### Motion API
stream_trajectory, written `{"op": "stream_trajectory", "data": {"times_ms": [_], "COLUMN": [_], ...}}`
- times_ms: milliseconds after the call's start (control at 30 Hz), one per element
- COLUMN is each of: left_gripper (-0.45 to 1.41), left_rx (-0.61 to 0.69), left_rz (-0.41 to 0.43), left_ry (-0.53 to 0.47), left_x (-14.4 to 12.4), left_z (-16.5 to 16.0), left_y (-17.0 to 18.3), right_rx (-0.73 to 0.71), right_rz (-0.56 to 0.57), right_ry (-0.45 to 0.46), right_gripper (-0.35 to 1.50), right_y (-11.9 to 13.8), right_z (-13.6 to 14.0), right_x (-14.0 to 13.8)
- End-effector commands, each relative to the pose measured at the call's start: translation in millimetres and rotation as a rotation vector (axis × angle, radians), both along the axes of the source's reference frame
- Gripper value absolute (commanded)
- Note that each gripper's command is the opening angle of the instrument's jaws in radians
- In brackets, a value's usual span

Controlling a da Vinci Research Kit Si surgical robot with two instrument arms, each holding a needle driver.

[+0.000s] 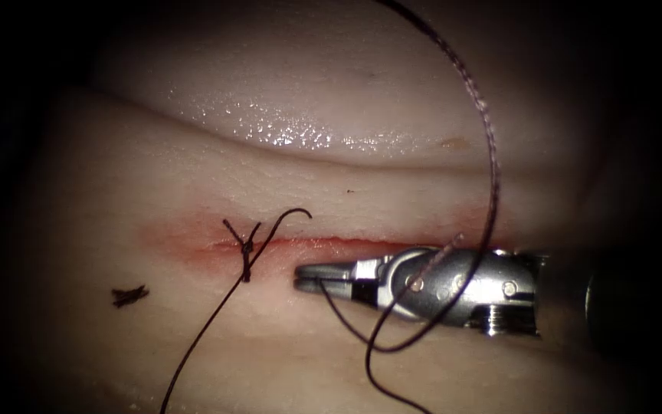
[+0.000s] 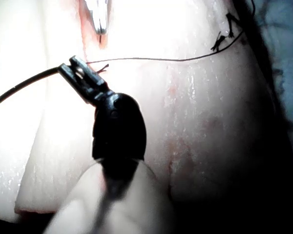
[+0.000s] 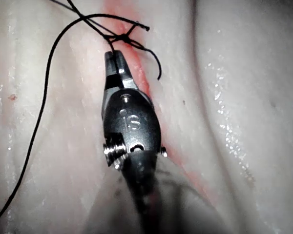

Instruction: Wound Closure

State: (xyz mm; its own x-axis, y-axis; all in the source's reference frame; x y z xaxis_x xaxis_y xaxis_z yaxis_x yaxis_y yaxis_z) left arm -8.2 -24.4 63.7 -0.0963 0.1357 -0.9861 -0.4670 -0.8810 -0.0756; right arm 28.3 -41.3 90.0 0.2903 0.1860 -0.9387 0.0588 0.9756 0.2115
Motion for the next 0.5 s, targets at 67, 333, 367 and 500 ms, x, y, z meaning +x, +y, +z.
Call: {"op": "stream_trajectory", "data": {"times_ms": [67, 333, 367, 500], "left_gripper": [-0.45, -0.45, -0.45, -0.45], "left_rx": [0.003, 0.006, 0.007, 0.007], "left_rz": [0.004, 0.024, 0.027, 0.033], "left_ry": [0.001, -0.011, -0.012, -0.018], "left_x": [-0.7, -2.5, -2.7, -2.9], "left_z": [0.6, 0.2, 0.2, 0.3], "left_y": [-0.5, -0.7, -0.7, -0.6], "right_rx": [0.006, 0.017, 0.018, 0.031], "right_rz": [-0.009, -0.110, -0.127, -0.199], "right_ry": [0.010, 0.121, 0.138, 0.216], "right_gripper": [-0.35, -0.35, -0.35, -0.35], "right_y": [-0.9, -7.0, -8.0, -10.9], "right_z": [-0.5, -7.7, -9.0, -13.5], "right_x": [-0.4, -4.2, -4.4, -4.2]}}
